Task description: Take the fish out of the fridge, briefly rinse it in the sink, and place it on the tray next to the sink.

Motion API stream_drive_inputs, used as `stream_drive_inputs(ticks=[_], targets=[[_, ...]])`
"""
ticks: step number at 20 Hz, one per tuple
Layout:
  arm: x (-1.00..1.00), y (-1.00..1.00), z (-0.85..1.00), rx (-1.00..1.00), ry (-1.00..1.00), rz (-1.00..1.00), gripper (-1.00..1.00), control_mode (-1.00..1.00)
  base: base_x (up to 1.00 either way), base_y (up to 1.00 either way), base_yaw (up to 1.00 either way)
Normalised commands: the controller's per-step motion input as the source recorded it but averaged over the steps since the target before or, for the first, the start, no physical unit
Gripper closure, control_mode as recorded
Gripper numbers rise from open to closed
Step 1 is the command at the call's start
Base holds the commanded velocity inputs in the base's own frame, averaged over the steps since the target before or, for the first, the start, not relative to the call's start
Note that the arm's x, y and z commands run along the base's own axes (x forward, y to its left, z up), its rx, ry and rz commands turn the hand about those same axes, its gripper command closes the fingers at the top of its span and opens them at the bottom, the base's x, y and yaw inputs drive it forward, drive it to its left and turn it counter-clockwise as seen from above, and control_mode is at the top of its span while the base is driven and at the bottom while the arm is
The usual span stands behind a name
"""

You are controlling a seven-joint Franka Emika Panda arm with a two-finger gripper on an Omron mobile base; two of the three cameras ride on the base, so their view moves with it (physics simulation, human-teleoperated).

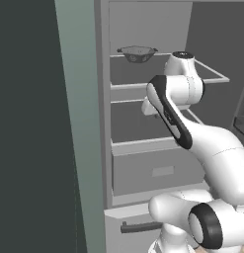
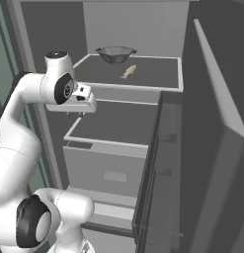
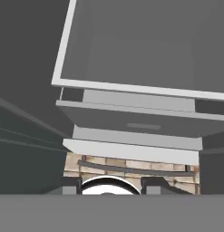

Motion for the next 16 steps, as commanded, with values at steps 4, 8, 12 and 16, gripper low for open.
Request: stream_drive_inputs(ticks=[4,8,12,16], targets=[[0.18,-0.01,-0.01,0.0,0.01,-0.02,-1.0,-1.0,0.0,0.0,0.0],[0.0,-0.31,0.08,0.0,-0.17,0.0,-1.0,-1.0,0.0,0.0,0.0],[0.0,-0.24,0.3,0.0,-0.37,0.0,-1.0,-1.0,0.0,0.0,0.0],[0.08,-0.15,0.34,0.0,-0.24,0.0,-1.0,-1.0,0.0,0.0,0.0]])
